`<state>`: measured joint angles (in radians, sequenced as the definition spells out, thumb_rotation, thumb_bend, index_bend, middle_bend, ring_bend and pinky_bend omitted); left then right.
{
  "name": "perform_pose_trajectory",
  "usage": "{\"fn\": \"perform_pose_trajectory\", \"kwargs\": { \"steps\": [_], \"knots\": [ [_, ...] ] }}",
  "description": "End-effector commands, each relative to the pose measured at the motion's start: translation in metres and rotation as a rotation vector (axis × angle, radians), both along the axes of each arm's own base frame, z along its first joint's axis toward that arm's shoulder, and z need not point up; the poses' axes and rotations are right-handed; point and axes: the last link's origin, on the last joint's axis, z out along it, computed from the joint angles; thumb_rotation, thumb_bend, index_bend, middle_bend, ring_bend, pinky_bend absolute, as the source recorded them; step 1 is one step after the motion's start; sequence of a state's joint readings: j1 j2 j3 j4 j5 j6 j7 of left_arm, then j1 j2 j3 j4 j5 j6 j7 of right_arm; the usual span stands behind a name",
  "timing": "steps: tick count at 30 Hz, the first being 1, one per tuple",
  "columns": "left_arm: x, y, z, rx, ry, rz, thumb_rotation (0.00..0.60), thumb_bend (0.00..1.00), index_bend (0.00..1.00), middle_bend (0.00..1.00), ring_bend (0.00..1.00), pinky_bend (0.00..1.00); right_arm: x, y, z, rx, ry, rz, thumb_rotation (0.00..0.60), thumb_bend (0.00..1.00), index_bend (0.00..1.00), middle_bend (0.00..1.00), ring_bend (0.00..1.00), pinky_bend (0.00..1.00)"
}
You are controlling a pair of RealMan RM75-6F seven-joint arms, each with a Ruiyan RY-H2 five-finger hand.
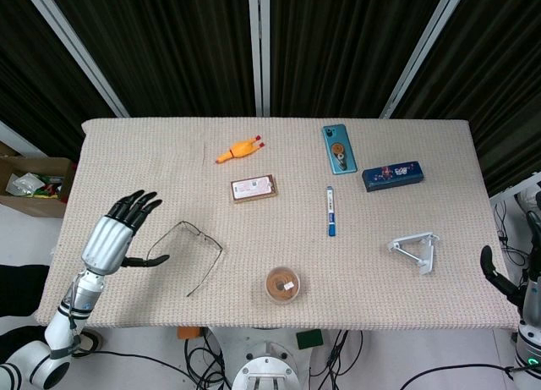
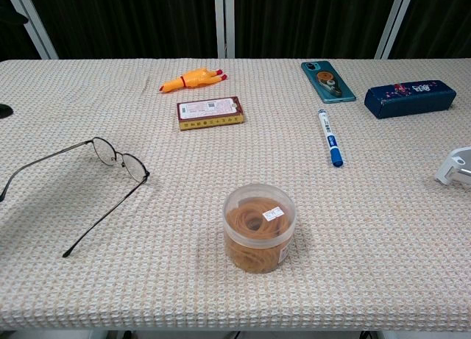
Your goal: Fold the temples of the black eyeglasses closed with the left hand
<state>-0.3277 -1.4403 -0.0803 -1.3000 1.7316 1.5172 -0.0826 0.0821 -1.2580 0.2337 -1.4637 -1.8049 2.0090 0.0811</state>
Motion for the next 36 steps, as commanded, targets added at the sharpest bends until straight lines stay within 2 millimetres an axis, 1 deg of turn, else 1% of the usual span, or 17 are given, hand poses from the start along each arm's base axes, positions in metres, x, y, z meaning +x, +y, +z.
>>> {"fn": "perform_pose_trajectory", "kwargs": {
  "steps": [1, 9, 14, 15, 17, 18, 19, 20, 22, 23, 24, 25, 26, 27, 28, 31, 36],
  "knots": [
    [0.000, 0.001, 0.003, 0.012, -0.002, -0.001, 0.245, 0.01, 0.14, 0.11, 0.09, 0.21, -0.003, 0.000, -0.002, 0.005, -0.003, -0.009, 0.600, 0.44, 0.00, 0.00, 0.00, 0.00],
    [0.005, -0.001, 0.006, 0.019, 0.000, -0.011, 0.245, 0.01, 0.14, 0.11, 0.09, 0.21, -0.011, 0.005, 0.000, -0.003, -0.009, -0.019, 0.600, 0.44, 0.00, 0.00, 0.00, 0.00],
    [0.013, -0.004, -0.001, -0.023, 0.008, -0.027, 0.260, 0.01, 0.14, 0.11, 0.09, 0.21, -0.015, 0.009, 0.003, -0.012, -0.010, -0.027, 0.600, 0.44, 0.00, 0.00, 0.00, 0.00],
    [0.016, -0.004, -0.004, -0.034, 0.016, -0.032, 0.280, 0.01, 0.14, 0.11, 0.09, 0.21, -0.015, 0.010, 0.004, -0.018, -0.015, -0.025, 0.600, 0.44, 0.00, 0.00, 0.00, 0.00],
    [0.020, -0.004, -0.007, -0.039, 0.036, -0.032, 0.471, 0.02, 0.14, 0.13, 0.10, 0.24, -0.017, 0.010, 0.004, -0.023, -0.024, -0.023, 0.600, 0.44, 0.00, 0.00, 0.00, 0.00],
    [0.022, -0.004, -0.008, -0.035, 0.043, -0.035, 0.532, 0.02, 0.14, 0.15, 0.13, 0.27, -0.017, 0.011, 0.005, -0.023, -0.026, -0.023, 0.600, 0.44, 0.00, 0.00, 0.00, 0.00],
    [0.025, -0.003, -0.009, -0.028, 0.051, -0.039, 0.595, 0.05, 0.14, 0.24, 0.21, 0.38, -0.018, 0.011, 0.005, -0.023, -0.027, -0.023, 0.600, 0.44, 0.00, 0.00, 0.00, 0.00],
    [0.027, -0.003, -0.009, -0.024, 0.056, -0.043, 0.600, 0.08, 0.14, 0.32, 0.30, 0.46, -0.018, 0.011, 0.005, -0.023, -0.027, -0.023, 0.600, 0.44, 0.00, 0.00, 0.00, 0.00],
    [0.030, -0.003, -0.013, -0.050, 0.064, -0.032, 0.600, 0.25, 0.17, 0.67, 0.64, 0.76, -0.020, 0.011, 0.005, -0.022, -0.027, -0.030, 0.600, 0.44, 0.00, 0.00, 0.00, 0.00],
    [0.030, -0.003, -0.014, -0.061, 0.067, -0.026, 0.600, 0.30, 0.19, 0.77, 0.73, 0.82, -0.020, 0.011, 0.005, -0.020, -0.027, -0.033, 0.600, 0.44, 0.00, 0.00, 0.00, 0.00],
    [0.031, -0.002, -0.016, -0.079, 0.071, -0.018, 0.600, 0.37, 0.25, 0.87, 0.81, 0.88, -0.022, 0.010, 0.005, -0.016, -0.024, -0.041, 0.600, 0.44, 0.00, 0.00, 0.00, 0.00],
    [0.031, -0.002, -0.018, -0.095, 0.079, -0.010, 0.600, 0.42, 0.34, 0.92, 0.85, 0.91, -0.022, 0.009, 0.005, -0.013, -0.021, -0.047, 0.600, 0.44, 0.00, 0.00, 0.00, 0.00],
    [0.031, -0.003, -0.022, -0.119, 0.093, 0.002, 0.600, 0.46, 0.44, 0.95, 0.88, 0.93, -0.024, 0.009, 0.005, -0.011, -0.018, -0.052, 0.600, 0.44, 0.00, 0.00, 0.00, 0.00],
    [0.031, -0.003, -0.024, -0.135, 0.105, 0.012, 0.600, 0.47, 0.47, 0.96, 0.88, 0.94, -0.024, 0.008, 0.005, -0.010, -0.016, -0.055, 0.600, 0.44, 0.00, 0.00, 0.00, 0.00],
    [0.031, -0.004, -0.027, -0.150, 0.116, 0.021, 0.600, 0.49, 0.45, 0.96, 0.89, 0.94, -0.025, 0.007, 0.005, -0.010, -0.016, -0.059, 0.600, 0.44, 0.00, 0.00, 0.00, 0.00],
    [0.032, -0.006, -0.036, -0.210, 0.132, 0.053, 0.600, 0.54, 0.23, 0.98, 0.91, 0.95, -0.027, 0.007, 0.003, -0.003, -0.021, -0.074, 0.600, 0.44, 0.00, 0.00, 0.00, 0.00],
    [0.030, -0.006, -0.050, -0.287, 0.206, 0.102, 0.600, 0.57, 0.13, 0.99, 0.92, 0.95, -0.032, 0.006, 0.002, 0.009, -0.012, -0.099, 0.600, 0.43, 0.00, 0.00, 0.00, 0.00]
  ]
}}
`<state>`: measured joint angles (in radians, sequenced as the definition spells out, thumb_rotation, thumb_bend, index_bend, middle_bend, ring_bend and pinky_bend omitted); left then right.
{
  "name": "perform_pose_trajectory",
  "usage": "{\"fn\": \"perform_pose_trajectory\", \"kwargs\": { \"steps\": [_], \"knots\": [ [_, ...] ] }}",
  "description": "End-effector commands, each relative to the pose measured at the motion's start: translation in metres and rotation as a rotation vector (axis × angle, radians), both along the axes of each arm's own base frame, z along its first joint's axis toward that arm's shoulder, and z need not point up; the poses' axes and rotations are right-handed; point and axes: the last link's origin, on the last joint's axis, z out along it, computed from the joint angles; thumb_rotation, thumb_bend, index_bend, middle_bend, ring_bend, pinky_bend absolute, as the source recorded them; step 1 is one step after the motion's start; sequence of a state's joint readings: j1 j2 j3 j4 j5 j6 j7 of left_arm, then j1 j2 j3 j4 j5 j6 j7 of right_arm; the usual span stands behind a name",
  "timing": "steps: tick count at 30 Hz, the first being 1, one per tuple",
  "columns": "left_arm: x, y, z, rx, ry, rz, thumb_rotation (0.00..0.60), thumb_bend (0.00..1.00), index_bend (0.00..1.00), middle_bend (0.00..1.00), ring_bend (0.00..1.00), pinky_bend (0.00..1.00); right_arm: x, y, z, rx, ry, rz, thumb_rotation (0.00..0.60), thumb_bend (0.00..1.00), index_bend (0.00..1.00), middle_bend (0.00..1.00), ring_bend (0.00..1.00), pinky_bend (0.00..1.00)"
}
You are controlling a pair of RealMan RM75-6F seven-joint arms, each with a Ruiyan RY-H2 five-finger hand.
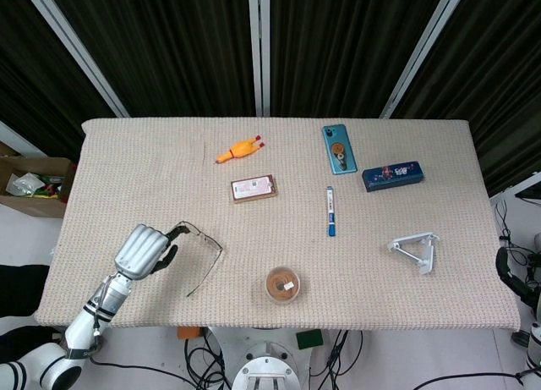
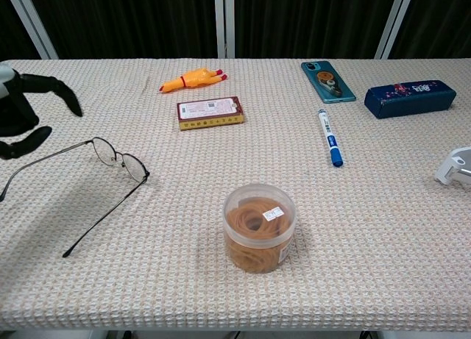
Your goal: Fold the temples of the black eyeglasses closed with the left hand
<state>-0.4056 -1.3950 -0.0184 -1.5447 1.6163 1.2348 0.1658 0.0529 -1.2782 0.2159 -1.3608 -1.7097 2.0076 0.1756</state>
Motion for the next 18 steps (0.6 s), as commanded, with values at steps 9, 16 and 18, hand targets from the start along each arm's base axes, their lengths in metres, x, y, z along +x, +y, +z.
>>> {"fn": "perform_pose_trajectory", "kwargs": {
  "steps": [9, 16, 18],
  "knots": [
    [-0.001, 0.004, -0.027, -0.158, 0.174, 0.123, 0.600, 0.61, 0.11, 0.99, 0.93, 0.95, -0.002, 0.004, 0.007, -0.039, -0.004, -0.008, 0.600, 0.44, 0.00, 0.00, 0.00, 0.00],
    [-0.001, 0.003, -0.039, -0.242, 0.236, 0.154, 0.600, 0.64, 0.11, 0.99, 0.93, 0.95, -0.005, 0.005, 0.005, -0.034, -0.004, -0.022, 0.600, 0.44, 0.00, 0.00, 0.00, 0.00],
    [-0.001, 0.004, -0.041, -0.249, 0.245, 0.160, 0.600, 0.64, 0.11, 0.99, 0.93, 0.95, -0.005, 0.005, 0.006, -0.037, -0.003, -0.022, 0.600, 0.44, 0.00, 0.00, 0.00, 0.00]
  ]
}}
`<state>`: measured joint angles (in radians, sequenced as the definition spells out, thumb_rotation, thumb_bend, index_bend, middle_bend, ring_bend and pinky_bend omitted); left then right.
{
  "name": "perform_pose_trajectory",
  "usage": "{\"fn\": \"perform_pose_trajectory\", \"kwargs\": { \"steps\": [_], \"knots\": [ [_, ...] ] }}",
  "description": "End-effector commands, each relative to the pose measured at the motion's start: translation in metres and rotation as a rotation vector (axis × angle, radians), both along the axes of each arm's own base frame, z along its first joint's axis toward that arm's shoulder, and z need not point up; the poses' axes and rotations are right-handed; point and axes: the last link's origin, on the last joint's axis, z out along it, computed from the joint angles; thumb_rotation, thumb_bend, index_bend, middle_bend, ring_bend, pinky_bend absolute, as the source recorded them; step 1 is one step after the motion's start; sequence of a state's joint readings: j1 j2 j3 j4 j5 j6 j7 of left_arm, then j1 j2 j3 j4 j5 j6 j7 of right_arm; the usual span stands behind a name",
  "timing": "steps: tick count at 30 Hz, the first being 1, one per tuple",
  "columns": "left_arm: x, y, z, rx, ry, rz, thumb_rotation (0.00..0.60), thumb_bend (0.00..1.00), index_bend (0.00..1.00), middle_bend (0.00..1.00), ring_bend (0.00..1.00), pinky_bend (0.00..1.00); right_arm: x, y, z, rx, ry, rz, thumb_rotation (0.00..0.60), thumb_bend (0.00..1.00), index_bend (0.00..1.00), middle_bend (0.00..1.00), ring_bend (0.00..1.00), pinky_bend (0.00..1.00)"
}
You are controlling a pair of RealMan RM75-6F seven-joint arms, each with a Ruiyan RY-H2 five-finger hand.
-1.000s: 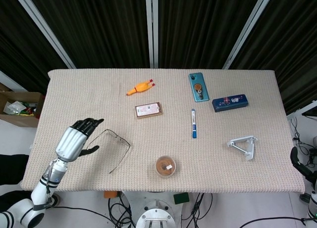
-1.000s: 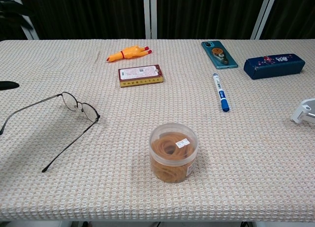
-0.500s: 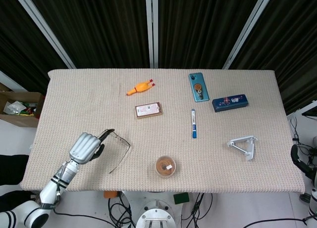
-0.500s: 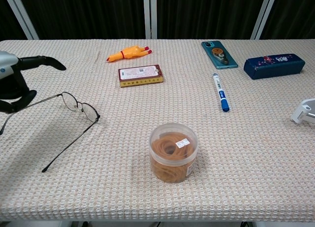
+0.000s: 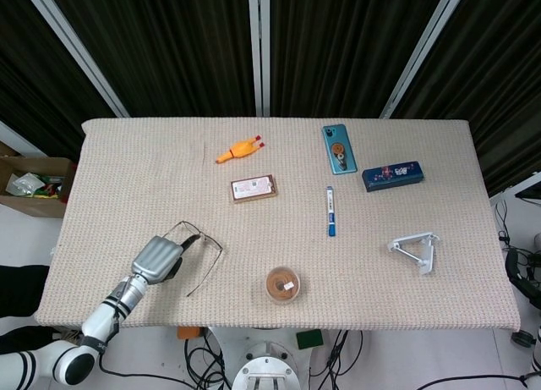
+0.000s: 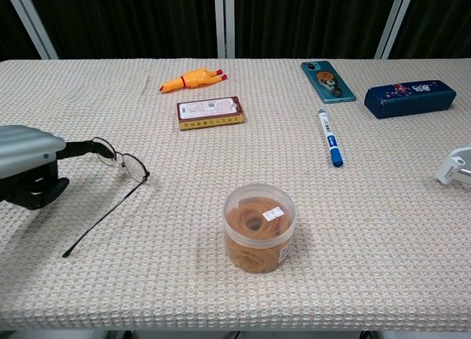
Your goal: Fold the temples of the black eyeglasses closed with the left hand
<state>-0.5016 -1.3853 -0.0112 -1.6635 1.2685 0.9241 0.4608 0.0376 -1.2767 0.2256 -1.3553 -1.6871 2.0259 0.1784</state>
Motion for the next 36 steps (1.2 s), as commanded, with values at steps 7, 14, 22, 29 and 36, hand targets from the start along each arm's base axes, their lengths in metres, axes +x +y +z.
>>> {"fn": "perform_pose_trajectory", "kwargs": {
  "steps": [7, 14, 22, 29, 36],
  "knots": [
    [0.010, 0.007, -0.008, -0.023, 0.005, -0.008, 0.600, 0.64, 0.11, 0.99, 0.93, 0.95, -0.001, 0.000, 0.000, 0.000, 0.001, -0.007, 0.600, 0.44, 0.00, 0.00, 0.00, 0.00],
    [0.019, 0.015, -0.009, -0.032, 0.008, -0.028, 0.600, 0.65, 0.11, 0.99, 0.93, 0.96, -0.003, -0.001, 0.000, 0.004, 0.002, -0.016, 0.600, 0.44, 0.00, 0.00, 0.00, 0.00],
    [0.029, 0.028, -0.013, -0.039, 0.015, -0.041, 0.600, 0.66, 0.11, 0.99, 0.94, 0.96, -0.008, 0.001, 0.001, 0.001, -0.002, -0.031, 0.600, 0.44, 0.00, 0.00, 0.00, 0.00],
    [0.034, 0.030, -0.012, -0.031, 0.010, -0.043, 0.600, 0.66, 0.11, 0.99, 0.94, 0.96, -0.012, 0.000, 0.001, 0.003, -0.008, -0.042, 0.600, 0.44, 0.00, 0.00, 0.00, 0.00],
    [0.023, 0.017, 0.001, -0.006, -0.002, -0.008, 0.600, 0.66, 0.11, 0.99, 0.94, 0.96, -0.015, -0.001, 0.000, 0.009, -0.012, -0.047, 0.600, 0.44, 0.00, 0.00, 0.00, 0.00]
  ]
}}
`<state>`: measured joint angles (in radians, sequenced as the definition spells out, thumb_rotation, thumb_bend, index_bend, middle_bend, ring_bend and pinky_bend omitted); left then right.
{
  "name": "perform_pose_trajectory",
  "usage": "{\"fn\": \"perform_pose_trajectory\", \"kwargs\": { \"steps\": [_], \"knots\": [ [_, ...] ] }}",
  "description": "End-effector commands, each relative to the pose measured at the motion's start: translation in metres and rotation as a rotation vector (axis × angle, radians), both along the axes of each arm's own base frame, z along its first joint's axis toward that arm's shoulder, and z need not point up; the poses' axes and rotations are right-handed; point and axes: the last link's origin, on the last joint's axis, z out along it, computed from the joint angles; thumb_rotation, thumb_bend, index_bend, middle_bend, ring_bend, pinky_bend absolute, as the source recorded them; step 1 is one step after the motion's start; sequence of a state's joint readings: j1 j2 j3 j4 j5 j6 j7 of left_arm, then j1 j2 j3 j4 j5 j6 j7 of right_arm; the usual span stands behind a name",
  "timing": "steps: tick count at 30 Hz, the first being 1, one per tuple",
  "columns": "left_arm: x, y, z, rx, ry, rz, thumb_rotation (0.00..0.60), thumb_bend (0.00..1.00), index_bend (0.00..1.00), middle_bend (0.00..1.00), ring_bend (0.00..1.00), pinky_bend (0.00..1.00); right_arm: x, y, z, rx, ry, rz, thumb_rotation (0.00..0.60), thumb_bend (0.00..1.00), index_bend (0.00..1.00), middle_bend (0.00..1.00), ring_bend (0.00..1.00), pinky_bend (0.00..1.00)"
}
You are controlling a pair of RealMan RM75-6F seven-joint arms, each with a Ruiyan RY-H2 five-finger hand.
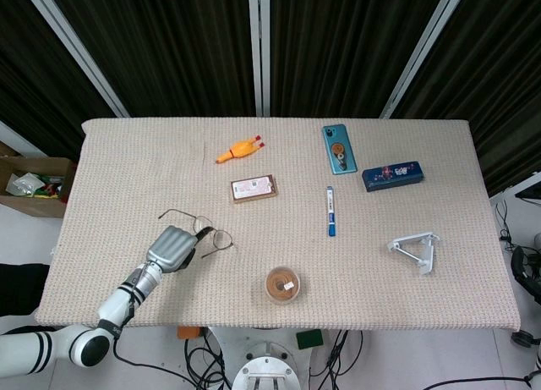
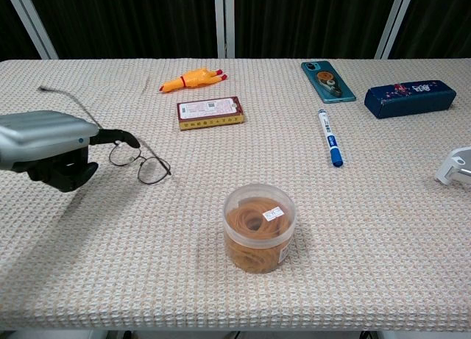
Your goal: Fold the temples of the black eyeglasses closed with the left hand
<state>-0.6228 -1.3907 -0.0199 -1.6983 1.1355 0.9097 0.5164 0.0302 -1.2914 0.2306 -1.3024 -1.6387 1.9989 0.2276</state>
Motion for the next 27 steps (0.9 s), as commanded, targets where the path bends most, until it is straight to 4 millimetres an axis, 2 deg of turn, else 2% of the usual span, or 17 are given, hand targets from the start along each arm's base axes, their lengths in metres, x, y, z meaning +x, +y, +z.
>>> {"fn": "perform_pose_trajectory", "kwargs": {
  "steps": [1, 7, 10, 14, 20, 27],
  "knots": [
    [-0.008, -0.009, 0.007, 0.011, -0.008, 0.024, 0.600, 0.66, 0.11, 0.99, 0.94, 0.96, 0.000, 0.000, -0.001, 0.001, -0.001, 0.000, 0.600, 0.44, 0.00, 0.00, 0.00, 0.00],
    [-0.042, -0.024, 0.024, 0.038, -0.019, 0.168, 0.600, 0.67, 0.17, 0.98, 0.93, 0.96, -0.001, 0.002, 0.000, -0.004, -0.001, 0.001, 0.600, 0.44, 0.00, 0.00, 0.00, 0.00],
    [-0.063, -0.021, 0.034, 0.113, -0.035, 0.250, 0.600, 0.66, 0.18, 0.98, 0.93, 0.95, 0.001, 0.003, 0.001, -0.009, 0.002, 0.005, 0.600, 0.44, 0.00, 0.00, 0.00, 0.00],
    [-0.083, -0.008, 0.044, 0.287, -0.125, 0.302, 0.600, 0.65, 0.13, 0.98, 0.93, 0.95, 0.003, 0.005, 0.001, -0.011, 0.004, 0.014, 0.600, 0.44, 0.00, 0.00, 0.00, 0.00],
    [-0.091, 0.009, 0.043, 0.352, -0.251, 0.354, 0.600, 0.65, 0.10, 0.98, 0.94, 0.96, 0.009, 0.006, 0.000, -0.013, 0.009, 0.023, 0.600, 0.44, 0.00, 0.00, 0.00, 0.00],
    [-0.079, 0.023, 0.031, 0.295, -0.326, 0.319, 0.600, 0.65, 0.09, 0.99, 0.94, 0.96, 0.010, 0.007, 0.001, -0.016, 0.010, 0.014, 0.600, 0.44, 0.00, 0.00, 0.00, 0.00]
  ]
}}
